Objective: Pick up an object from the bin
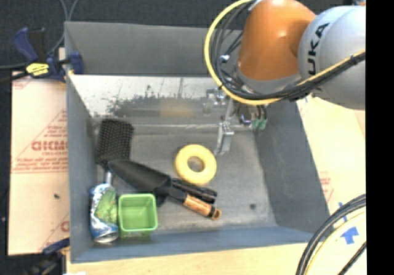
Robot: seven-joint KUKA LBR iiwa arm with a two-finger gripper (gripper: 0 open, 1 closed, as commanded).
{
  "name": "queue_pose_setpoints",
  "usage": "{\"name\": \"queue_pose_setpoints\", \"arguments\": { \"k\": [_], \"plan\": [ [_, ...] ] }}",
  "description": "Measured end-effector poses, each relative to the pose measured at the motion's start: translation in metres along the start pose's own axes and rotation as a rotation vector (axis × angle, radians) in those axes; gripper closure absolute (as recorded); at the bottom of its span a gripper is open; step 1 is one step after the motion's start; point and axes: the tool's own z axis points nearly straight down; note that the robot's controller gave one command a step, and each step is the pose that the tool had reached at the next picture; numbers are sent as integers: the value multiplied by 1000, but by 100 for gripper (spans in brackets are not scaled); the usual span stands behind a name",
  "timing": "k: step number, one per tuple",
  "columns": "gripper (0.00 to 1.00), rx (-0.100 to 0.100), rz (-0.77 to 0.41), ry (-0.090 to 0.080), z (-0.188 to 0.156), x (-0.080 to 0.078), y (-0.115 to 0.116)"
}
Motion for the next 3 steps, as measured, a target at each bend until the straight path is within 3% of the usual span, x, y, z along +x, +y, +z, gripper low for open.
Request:
{"name": "queue_pose_setpoints", "arguments": {
  "k": [1, 2, 3],
  "plan": [
    [0, 0, 1, -8, -5, -1, 0],
    [0, -2, 246, -11, 103, 13, 7],
    [0, 0, -9, -20, 70, 11, 14]
  ]
}}
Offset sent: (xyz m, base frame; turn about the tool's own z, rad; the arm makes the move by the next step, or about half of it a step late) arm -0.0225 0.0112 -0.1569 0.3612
